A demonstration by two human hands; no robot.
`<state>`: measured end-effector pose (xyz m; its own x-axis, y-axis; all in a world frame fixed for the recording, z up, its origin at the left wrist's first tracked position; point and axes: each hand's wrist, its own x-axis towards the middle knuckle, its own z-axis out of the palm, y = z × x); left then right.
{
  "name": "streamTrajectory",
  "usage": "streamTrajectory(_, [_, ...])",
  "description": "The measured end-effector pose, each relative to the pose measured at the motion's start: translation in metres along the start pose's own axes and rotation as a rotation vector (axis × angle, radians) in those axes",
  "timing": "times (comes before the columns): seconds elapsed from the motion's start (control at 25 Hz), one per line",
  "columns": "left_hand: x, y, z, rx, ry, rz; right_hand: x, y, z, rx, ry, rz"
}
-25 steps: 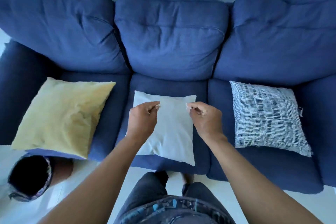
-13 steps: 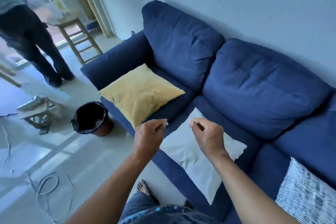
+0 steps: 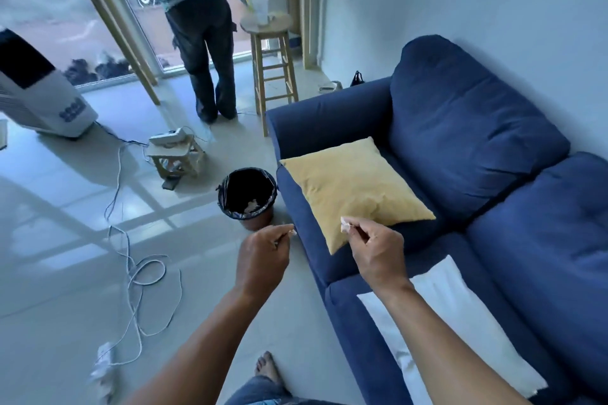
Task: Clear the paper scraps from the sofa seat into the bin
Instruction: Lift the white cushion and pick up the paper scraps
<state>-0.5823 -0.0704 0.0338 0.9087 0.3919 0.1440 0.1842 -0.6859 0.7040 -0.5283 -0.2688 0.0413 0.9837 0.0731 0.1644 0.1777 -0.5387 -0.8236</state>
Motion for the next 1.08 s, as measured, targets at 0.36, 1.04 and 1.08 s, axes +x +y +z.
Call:
streamTrajectory(0.36, [0.095, -0.099, -0.07, 0.081, 0.064, -0.015, 0.065, -0.072, 0.136, 0.027, -0.055, -0.043])
streamTrajectory(1.04, [0.3, -0.216, -0.057, 0.2, 0.017, -0.169, 0.271, -0.067, 0.332, 0.014, -0.29, -0.025])
streamTrajectory(1.08, [0.318, -0.222, -0.05, 0.212, 0.01, -0.194, 0.289, -0.063, 0.34, 0.0, -0.31, -0.004])
